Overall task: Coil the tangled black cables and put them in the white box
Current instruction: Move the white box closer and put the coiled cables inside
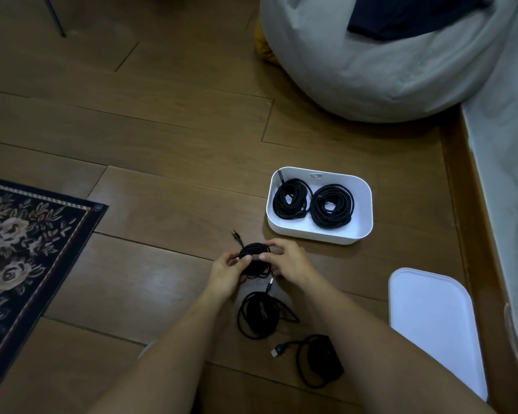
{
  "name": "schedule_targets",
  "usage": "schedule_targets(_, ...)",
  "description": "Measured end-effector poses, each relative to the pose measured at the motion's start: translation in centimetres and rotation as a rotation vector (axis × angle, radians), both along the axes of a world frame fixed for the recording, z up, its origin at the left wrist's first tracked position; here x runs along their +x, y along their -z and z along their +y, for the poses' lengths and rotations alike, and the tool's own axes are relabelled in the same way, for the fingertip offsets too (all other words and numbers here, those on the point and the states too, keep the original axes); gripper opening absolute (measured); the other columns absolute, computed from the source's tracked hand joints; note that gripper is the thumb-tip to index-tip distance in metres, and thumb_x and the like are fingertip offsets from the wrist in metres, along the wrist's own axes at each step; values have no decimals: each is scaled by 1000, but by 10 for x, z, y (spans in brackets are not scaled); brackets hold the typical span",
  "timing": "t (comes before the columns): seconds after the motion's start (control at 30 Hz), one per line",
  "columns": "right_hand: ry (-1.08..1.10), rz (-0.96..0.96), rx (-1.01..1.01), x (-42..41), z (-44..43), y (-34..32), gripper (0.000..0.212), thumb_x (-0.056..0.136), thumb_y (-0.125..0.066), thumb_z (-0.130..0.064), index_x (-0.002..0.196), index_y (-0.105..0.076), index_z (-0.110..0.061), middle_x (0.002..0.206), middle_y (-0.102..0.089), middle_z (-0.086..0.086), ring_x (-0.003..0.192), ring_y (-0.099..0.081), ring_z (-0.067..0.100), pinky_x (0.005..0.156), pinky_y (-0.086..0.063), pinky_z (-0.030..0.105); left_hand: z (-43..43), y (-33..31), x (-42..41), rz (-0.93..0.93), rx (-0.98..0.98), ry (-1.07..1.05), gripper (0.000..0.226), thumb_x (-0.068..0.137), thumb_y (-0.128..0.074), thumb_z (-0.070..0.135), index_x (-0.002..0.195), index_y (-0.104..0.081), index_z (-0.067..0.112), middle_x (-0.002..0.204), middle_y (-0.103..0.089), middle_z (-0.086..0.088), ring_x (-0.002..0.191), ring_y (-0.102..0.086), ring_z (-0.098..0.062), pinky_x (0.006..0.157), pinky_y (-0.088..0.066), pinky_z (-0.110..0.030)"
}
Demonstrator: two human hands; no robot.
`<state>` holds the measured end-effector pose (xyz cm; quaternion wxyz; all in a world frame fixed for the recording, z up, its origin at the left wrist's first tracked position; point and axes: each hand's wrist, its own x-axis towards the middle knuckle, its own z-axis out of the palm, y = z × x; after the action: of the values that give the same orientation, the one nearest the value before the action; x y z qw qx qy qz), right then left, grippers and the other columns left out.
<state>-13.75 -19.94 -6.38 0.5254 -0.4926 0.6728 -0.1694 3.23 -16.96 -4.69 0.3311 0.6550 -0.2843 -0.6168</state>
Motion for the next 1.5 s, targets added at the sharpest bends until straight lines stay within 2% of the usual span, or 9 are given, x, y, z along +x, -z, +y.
schedule_targets(0.1, 6, -35, -66, -4, -1, -19, 52, 66, -75, -61, 116, -69, -49, 106, -75, -8, 92, -73, 18, 83, -62, 45, -3, -16, -4, 11, -55, -30, 26, 97, -69, 13, 119, -63, 1, 108, -72, -17, 91, -69, -23, 73, -55, -29)
schedule_targets(0.27, 102, -177, -122, -11, 1, -78, 26, 92, -74, -20, 115, -71, -33, 89, -74, -10, 75, -68, 8, 63, -56, 27, -13, -55, -12, 19, -175, -41, 22, 96, -69, 9, 115, -65, 0, 102, -72, -18, 84, -69, -21, 69, -58, -27)
schedule_targets(0.53, 173, -193, -271, -38, -6, -136, 37, 95, -71, -23, 131, -68, -27, 91, -73, 0, 70, -68, 12, 66, -60, 31, -31, -116, -42, 29, -370, -19, 19, 96, -69, 7, 114, -67, 2, 94, -71, -6, 79, -68, -10, 71, -57, -19)
schedule_targets(0.63, 206, -165, -287, -57, -8, -146, 39, 98, -67, -25, 137, -64, -25, 97, -72, 1, 75, -70, 16, 65, -60, 31, -40, -124, -61, 16, -379, 16, 19, 95, -72, 14, 112, -70, 6, 95, -74, -7, 83, -69, -16, 80, -58, -31)
schedule_targets(0.83, 190, -28, -208, -94, -17, -127, 38, 99, -63, -32, 137, -65, -26, 90, -71, -8, 68, -72, 17, 76, -65, 42, -54, -109, -93, -52, -294, 154, 21, 95, -72, 15, 110, -72, 1, 83, -68, -4, 68, -61, -12, 61, -51, -18)
schedule_targets(1.03, 218, -26, -136, -99, -37, -92, 38, 96, -68, -32, 134, -64, -31, 99, -70, -3, 66, -74, 21, 69, -65, 38, -75, -82, -97, -124, -209, 238, 19, 99, -68, 16, 106, -72, 0, 88, -69, -13, 71, -60, -19, 64, -50, -24)
schedule_targets(1.23, 200, 11, -106, -95, -70, -64, 29, 95, -69, -33, 124, -68, -28, 90, -72, -1, 65, -73, 21, 74, -64, 42, -110, -61, -95, -244, -193, 300, 22, 100, -65, 11, 121, -68, 4, 93, -68, -13, 74, -64, -21, 61, -54, -23)
schedule_targets(1.37, 191, 48, -56, -93, -81, -46, 29, 95, -70, -33, 123, -66, -31, 94, -73, 1, 67, -74, 23, 73, -64, 39, -126, -39, -96, -386, -145, 362, 29, 98, -68, 14, 125, -70, 5, 102, -75, -16, 81, -69, -31, 85, -60, -43)
schedule_targets(1.5, 203, 68, -29, -91, -90, -31, 21, 93, -71, -35, 113, -66, -35, 93, -74, 0, 73, -75, 24, 81, -62, 43, -135, -41, -99, -566, -184, 445, 40, 97, -67, 14, 137, -65, 13, 126, -71, -12, 117, -66, -28, 100, -49, -31)
